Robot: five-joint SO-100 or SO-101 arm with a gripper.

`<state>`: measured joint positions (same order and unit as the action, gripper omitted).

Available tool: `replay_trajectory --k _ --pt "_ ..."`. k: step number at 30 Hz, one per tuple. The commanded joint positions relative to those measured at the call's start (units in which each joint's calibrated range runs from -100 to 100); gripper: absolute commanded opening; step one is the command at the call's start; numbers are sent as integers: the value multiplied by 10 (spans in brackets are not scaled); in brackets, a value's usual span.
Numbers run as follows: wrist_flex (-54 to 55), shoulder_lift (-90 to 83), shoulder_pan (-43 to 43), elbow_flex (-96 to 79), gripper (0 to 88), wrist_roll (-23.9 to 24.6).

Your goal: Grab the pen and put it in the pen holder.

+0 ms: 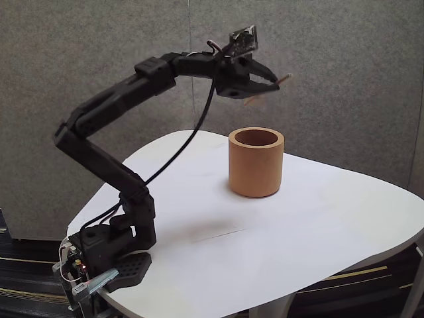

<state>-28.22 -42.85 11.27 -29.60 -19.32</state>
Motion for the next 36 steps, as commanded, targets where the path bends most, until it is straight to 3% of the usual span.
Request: replay_trajectory --k 1,5,10,15,19,36 --pt "160 -12 -23 -1 7 -102" --pt "244 -7 -46 -2 7 -162" --pt "260 -6 -88 -34 7 -252" --pt "293 -5 -109 -100 7 -303" --pt "348 16 -115 -165 7 -312" --pt "387 244 -122 -153 7 -307"
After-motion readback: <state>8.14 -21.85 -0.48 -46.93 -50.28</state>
